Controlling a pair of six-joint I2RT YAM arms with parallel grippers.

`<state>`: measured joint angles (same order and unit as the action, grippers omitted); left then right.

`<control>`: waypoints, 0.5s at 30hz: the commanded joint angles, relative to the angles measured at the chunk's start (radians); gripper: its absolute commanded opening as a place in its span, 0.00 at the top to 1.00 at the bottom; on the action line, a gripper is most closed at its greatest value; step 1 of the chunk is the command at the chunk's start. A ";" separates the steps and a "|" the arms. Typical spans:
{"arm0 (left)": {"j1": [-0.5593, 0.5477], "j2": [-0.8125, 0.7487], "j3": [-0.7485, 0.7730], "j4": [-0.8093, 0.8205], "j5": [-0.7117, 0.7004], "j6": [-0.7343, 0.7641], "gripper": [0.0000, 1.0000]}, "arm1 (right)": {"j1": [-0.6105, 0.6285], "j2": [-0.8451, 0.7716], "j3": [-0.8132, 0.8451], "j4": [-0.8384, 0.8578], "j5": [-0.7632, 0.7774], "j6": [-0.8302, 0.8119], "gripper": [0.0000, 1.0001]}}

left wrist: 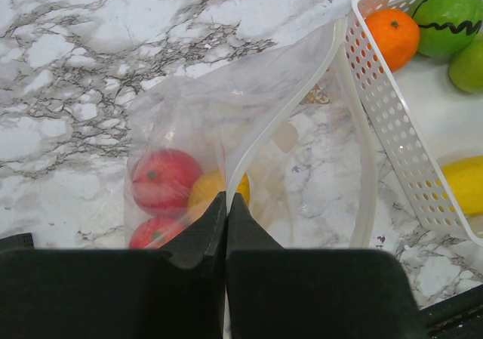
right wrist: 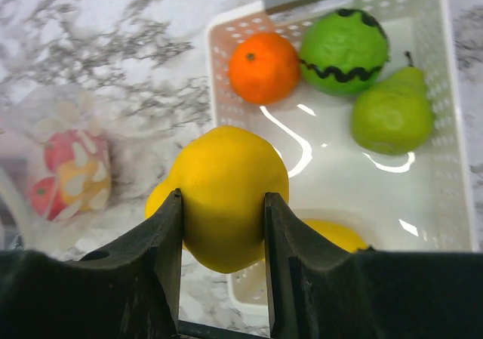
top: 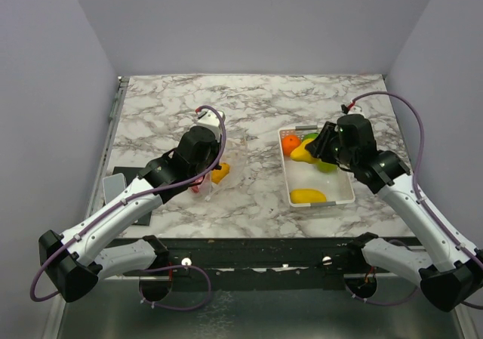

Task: Place the food in the zip-top bag and seal the zipper
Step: Pick up the fake fruit from the bin, then place the fake fruit in the zipper food storage bag.

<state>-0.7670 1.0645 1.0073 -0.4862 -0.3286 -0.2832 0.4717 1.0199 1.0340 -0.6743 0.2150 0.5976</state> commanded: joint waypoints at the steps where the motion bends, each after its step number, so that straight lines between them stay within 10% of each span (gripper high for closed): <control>1: 0.005 -0.003 -0.012 0.021 -0.006 0.005 1.00 | 0.043 -0.008 0.055 0.111 -0.172 -0.078 0.99; 15: 0.007 -0.006 -0.013 0.023 -0.004 0.005 1.00 | 0.314 0.128 0.213 0.232 -0.165 -0.203 0.99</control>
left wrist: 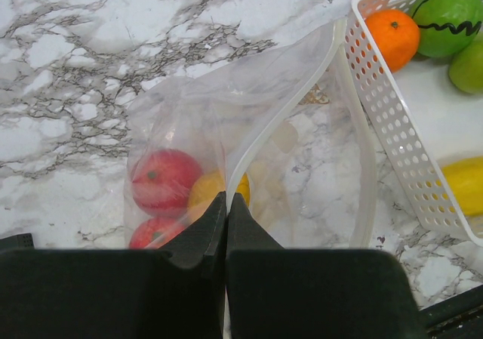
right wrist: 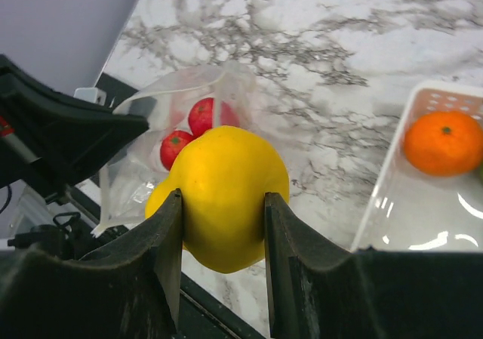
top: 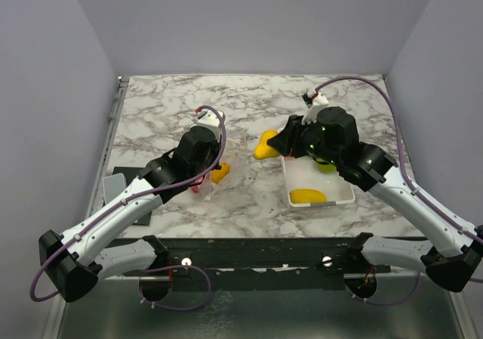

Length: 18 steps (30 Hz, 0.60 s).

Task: Place the food in the zip-top bag and seal the zipper
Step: Place the fake fruit in the zipper food storage bag.

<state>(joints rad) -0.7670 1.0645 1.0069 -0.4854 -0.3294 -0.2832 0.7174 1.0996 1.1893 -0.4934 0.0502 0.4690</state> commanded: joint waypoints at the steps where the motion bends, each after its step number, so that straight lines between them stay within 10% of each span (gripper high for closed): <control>1: 0.007 -0.006 -0.013 0.021 -0.002 0.006 1.00 | 0.086 0.065 0.070 0.054 0.000 -0.087 0.99; 18: 0.008 -0.012 -0.013 0.022 0.004 0.005 1.00 | 0.257 0.377 0.205 0.068 0.120 -0.205 0.99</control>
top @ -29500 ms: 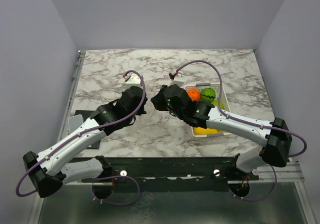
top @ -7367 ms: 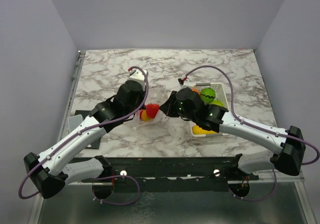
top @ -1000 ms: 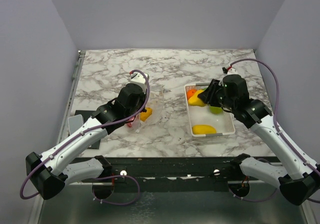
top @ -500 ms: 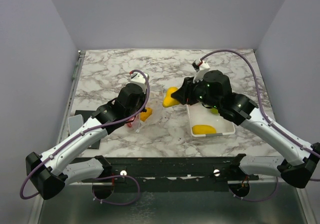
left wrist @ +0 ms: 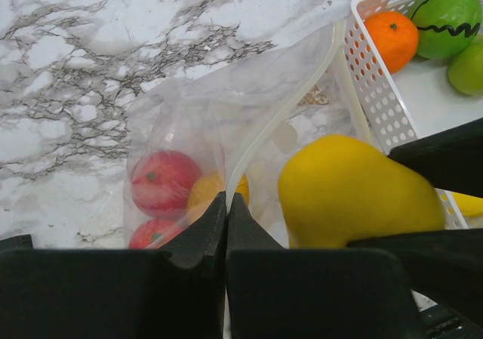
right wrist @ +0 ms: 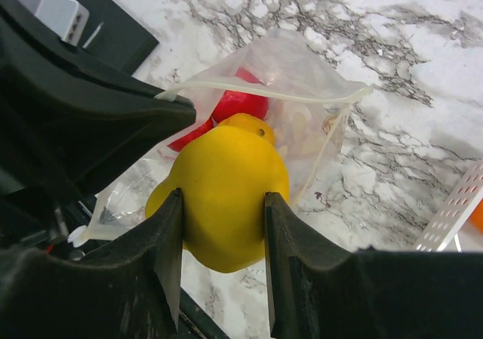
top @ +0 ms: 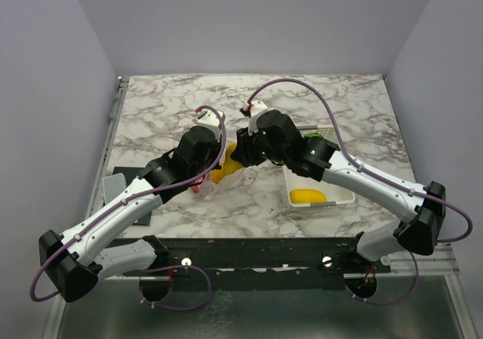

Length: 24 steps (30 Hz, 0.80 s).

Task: Place the food in the zip-top bag and seal the zipper
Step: Place the fake fruit in the zipper food storage bag.

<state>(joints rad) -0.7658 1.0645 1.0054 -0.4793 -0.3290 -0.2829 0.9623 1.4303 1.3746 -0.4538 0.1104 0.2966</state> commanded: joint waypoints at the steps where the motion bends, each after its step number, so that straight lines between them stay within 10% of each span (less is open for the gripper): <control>1: 0.007 -0.012 -0.011 0.016 0.004 0.004 1.00 | 0.013 0.054 0.013 0.036 0.070 -0.032 0.99; 11: 0.007 -0.016 -0.011 0.016 0.005 0.004 1.00 | 0.021 0.053 -0.020 0.066 0.125 -0.002 0.26; 24: 0.008 -0.010 -0.012 0.016 0.007 0.004 1.00 | 0.022 -0.133 -0.084 -0.031 0.280 0.115 0.18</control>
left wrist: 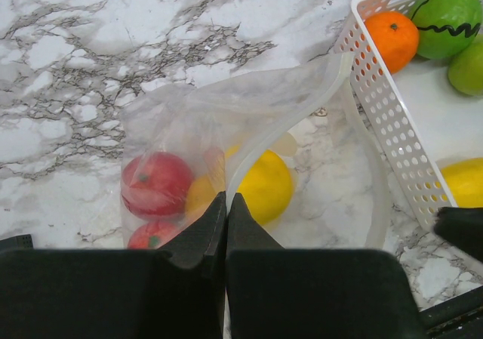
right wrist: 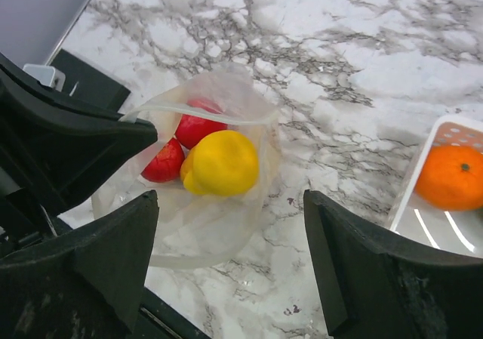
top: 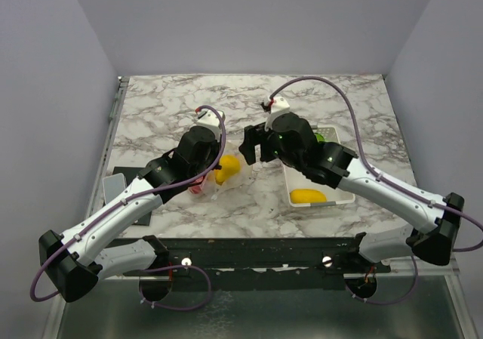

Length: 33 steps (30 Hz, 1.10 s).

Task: Place the food in the zip-top bag and seal the zipper
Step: Place the fake fruit in the zipper food storage bag, then pick up the fake fruit from the bin.

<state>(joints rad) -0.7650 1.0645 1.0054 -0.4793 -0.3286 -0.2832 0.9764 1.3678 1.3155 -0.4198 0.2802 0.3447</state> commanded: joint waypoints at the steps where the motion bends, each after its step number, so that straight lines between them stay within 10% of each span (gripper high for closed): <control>1: 0.006 -0.009 -0.012 0.016 0.007 0.005 1.00 | 0.007 -0.077 -0.030 -0.089 0.133 0.086 0.19; 19: 0.007 -0.004 -0.014 0.016 0.011 0.007 1.00 | -0.060 -0.233 -0.227 -0.474 0.499 0.389 0.22; 33: 0.006 0.000 -0.016 0.016 0.005 0.011 1.00 | -0.380 -0.093 -0.344 -0.238 0.355 0.233 0.15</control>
<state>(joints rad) -0.7650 1.0645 1.0008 -0.4786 -0.3286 -0.2829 0.6373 1.2125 0.9745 -0.7429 0.6659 0.6277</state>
